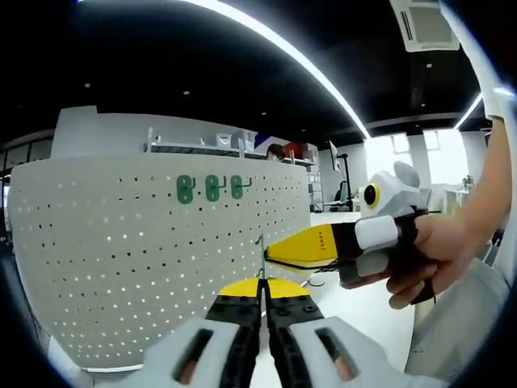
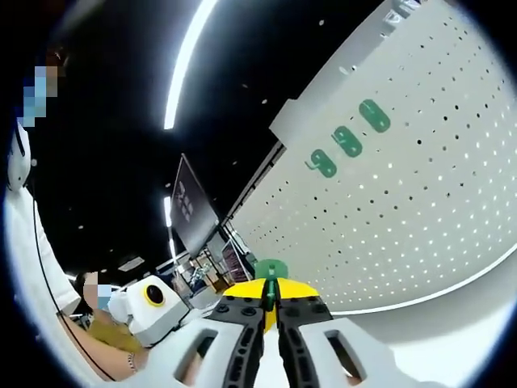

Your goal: Insert the hook assembly into the mounting plate slot until the hook locks in place.

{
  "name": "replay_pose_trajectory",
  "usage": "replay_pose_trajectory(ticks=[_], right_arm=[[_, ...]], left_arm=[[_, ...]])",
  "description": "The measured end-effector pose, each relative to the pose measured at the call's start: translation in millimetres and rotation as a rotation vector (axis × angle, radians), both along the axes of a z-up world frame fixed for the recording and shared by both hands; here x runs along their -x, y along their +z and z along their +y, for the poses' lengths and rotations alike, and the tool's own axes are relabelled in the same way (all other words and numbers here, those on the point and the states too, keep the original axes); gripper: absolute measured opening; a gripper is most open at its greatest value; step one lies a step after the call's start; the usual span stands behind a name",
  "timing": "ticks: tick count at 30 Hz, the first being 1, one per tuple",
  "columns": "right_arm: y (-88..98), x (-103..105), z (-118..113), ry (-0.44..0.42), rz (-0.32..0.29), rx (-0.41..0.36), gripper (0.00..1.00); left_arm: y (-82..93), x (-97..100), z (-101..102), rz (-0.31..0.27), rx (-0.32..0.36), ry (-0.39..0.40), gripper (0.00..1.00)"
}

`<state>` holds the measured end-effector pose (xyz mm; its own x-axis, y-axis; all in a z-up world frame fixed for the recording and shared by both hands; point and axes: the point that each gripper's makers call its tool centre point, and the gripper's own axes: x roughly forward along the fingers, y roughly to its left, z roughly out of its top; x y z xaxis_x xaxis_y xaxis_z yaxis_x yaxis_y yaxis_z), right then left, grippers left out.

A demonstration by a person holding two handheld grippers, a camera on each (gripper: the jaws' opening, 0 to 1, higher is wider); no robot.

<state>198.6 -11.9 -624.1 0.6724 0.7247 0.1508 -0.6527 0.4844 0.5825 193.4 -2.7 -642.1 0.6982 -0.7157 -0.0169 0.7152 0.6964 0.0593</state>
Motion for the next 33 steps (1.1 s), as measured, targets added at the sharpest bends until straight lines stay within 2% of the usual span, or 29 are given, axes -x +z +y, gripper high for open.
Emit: replay_pose_trajectory(ticks=[11,16,17,22,24,29,33], right_arm=[[-0.9,1.1,-1.5,0.002,-0.005,0.023,0.00],[-2.8,1.2,-3.4,-0.004,0.001,0.014,0.00],[-2.4,1.2,-3.6,-0.003,0.000,0.011,0.00],[-1.7,1.6,-3.8,-0.003,0.001,0.005,0.01],[-1.1,2.3,-3.7,0.000,-0.003,0.002,0.01],[-3.4,2.6,-4.4,-0.002,0.003,0.009,0.01],[-3.9,3.0,-3.0,-0.002,-0.014,0.057,0.01]], left_arm=[[-0.5,1.0,-1.6,0.010,0.003,-0.014,0.03],[-1.4,2.2,-5.6,0.015,0.021,-0.040,0.24],[-6.1,1.4,-6.9,0.037,0.015,-0.042,0.28],[-17.8,1.4,-10.9,0.070,-0.015,-0.047,0.56],[-23.3,0.7,-10.6,0.094,-0.023,-0.038,0.63],[-27.8,-1.2,-9.4,0.115,-0.025,-0.027,0.77],[-30.2,-2.1,-9.1,0.115,-0.044,-0.025,0.77]])
